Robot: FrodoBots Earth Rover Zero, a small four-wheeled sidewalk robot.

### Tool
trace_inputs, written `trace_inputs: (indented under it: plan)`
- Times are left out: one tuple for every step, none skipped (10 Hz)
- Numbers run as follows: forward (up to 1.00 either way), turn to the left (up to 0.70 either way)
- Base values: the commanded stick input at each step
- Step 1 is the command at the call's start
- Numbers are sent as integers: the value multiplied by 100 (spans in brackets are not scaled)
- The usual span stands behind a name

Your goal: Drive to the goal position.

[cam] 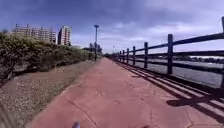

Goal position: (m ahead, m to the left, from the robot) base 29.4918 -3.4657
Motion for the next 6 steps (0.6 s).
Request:
trace_inputs:
  plan:
    - [70, 0]
    - [70, 0]
    - [70, 0]
    - [70, 0]
    - [70, 0]
    - [70, 0]
